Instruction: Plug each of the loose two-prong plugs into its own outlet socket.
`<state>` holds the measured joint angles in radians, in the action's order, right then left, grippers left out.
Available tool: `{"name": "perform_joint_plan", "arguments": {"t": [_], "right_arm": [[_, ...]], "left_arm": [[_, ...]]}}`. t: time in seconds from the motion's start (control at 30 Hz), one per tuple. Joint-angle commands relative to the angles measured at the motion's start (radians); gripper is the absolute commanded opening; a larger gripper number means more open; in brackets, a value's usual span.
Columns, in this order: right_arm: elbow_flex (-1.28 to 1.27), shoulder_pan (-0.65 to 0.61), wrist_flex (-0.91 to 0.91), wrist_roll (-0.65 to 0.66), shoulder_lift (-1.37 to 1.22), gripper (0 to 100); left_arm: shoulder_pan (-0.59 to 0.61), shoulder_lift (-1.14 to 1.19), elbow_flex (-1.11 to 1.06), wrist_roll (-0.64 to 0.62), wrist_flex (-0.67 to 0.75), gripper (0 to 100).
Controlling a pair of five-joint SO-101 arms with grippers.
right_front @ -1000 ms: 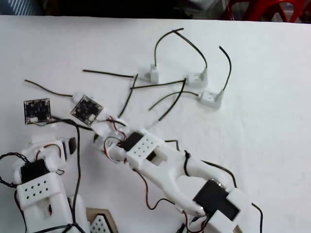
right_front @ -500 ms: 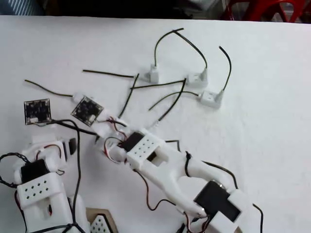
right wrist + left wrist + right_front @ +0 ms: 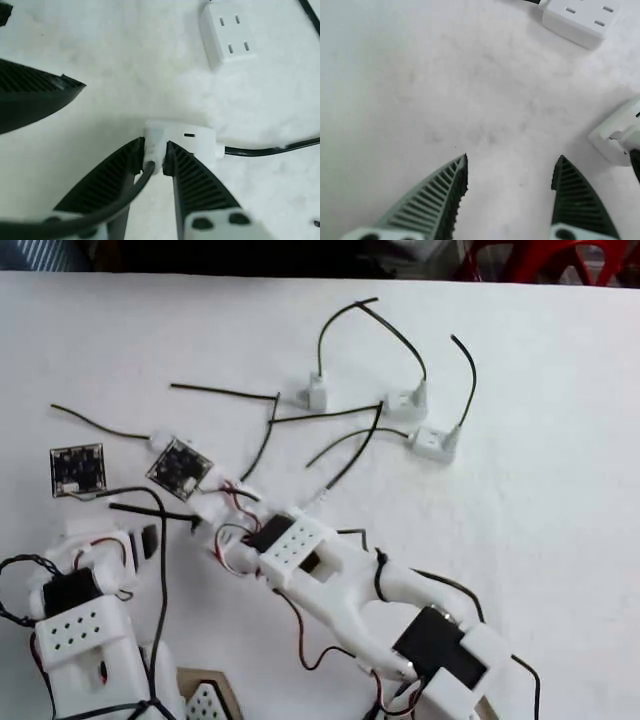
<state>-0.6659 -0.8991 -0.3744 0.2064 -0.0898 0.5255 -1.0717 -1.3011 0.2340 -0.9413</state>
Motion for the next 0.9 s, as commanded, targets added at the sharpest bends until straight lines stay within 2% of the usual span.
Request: {"name": "perform_joint_plan", "arguments": {"t": [0.0, 0.2, 0.5, 0.63, 0.87], "right_arm": [[0.055, -0.001, -0.061, 0.005, -0.024, 1.6], [0.293, -0.001, -0.34, 0.003, -0.125, 1.6], [0.462, 0.012, -0.561, 0.003, -0.14, 1.6], [0.482, 0.015, -0.579, -0.052, -0.136, 1.6], [0.485, 0.012, -0.527, -0.058, -0.202, 1.6]], "left_arm": [[0.007, -0.024, 0.008, -0.005, 0.021, 28], [0.007, -0.024, 0.006, -0.005, 0.021, 28], [0.007, -0.024, 0.008, -0.005, 0.021, 28], [0.007, -0.024, 0.008, -0.005, 0.023, 28], [0.007, -0.024, 0.005, -0.005, 0.043, 28]]}}
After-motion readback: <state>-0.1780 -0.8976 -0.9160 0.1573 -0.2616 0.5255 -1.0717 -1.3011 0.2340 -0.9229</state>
